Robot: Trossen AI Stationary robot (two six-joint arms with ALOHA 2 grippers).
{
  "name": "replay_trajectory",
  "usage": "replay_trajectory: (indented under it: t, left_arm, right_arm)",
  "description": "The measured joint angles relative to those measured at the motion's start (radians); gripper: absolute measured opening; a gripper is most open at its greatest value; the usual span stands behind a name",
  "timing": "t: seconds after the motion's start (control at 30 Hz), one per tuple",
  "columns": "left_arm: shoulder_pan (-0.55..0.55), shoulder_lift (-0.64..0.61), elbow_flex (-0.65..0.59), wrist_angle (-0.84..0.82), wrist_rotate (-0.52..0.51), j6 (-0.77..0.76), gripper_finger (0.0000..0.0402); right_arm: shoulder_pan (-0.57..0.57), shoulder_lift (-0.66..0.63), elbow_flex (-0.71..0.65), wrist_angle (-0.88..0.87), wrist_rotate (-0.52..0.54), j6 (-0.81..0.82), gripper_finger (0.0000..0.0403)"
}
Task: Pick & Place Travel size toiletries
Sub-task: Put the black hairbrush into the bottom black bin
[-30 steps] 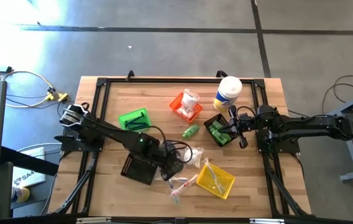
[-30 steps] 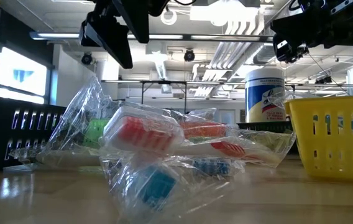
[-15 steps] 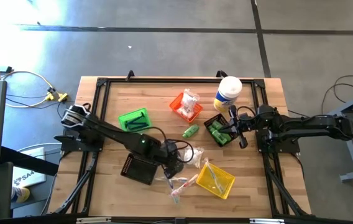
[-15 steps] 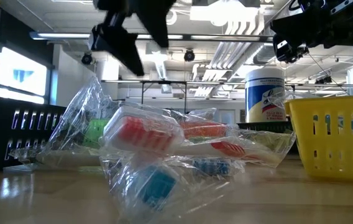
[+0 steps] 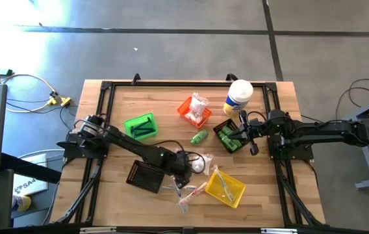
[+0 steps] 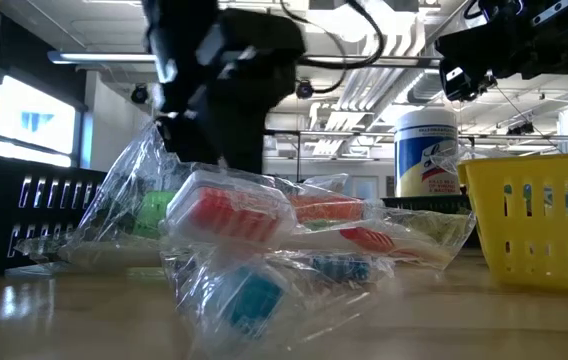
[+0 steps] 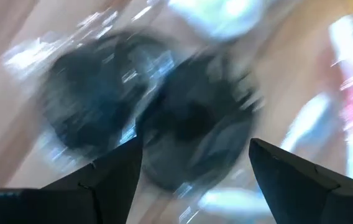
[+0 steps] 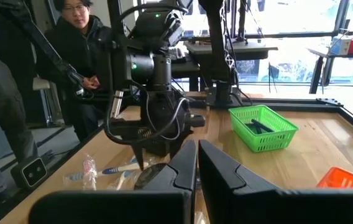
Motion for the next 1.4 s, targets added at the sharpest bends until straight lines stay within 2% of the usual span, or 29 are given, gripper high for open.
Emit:
replay_trajectory:
  t: [0.23, 0.53, 0.63, 0.77, 1.23, 1.3, 1.4]
  left_arm:
    - [0.004, 0.041, 0.004, 0.025, -0.015, 0.001, 0.0289]
    - [0.011, 0.058, 0.003, 0.026, 0.016, 0.008, 0.0289]
    - [0.011, 0.058, 0.003, 0.024, 0.019, 0.008, 0.0277]
    - [0.012, 0.058, 0.003, 0.026, 0.033, 0.007, 0.0232]
    - [0.012, 0.058, 0.003, 0.028, 0.051, 0.0, 0.0024]
    - [0.012, 0.058, 0.003, 0.029, 0.051, 0.0, 0.0007]
    - [0.012, 0.058, 0.003, 0.029, 0.05, 0.0, 0.0011]
  right_arm:
    - [0.0, 0.0, 0.0, -0.013, 0.0, 0.0, 0.0009]
    - [0.0, 0.0, 0.0, -0.013, 0.0, -0.006, 0.0009]
    - [0.0, 0.0, 0.0, -0.014, 0.0, -0.007, 0.0009]
    - [0.0, 0.0, 0.0, -0.014, 0.002, -0.008, 0.0009]
    - [0.0, 0.0, 0.0, -0.015, 0.003, -0.008, 0.0009]
    - [0.0, 0.0, 0.0, -0.015, 0.003, -0.008, 0.0009]
    - [0.0, 0.0, 0.0, -0.015, 0.003, -0.008, 0.0009]
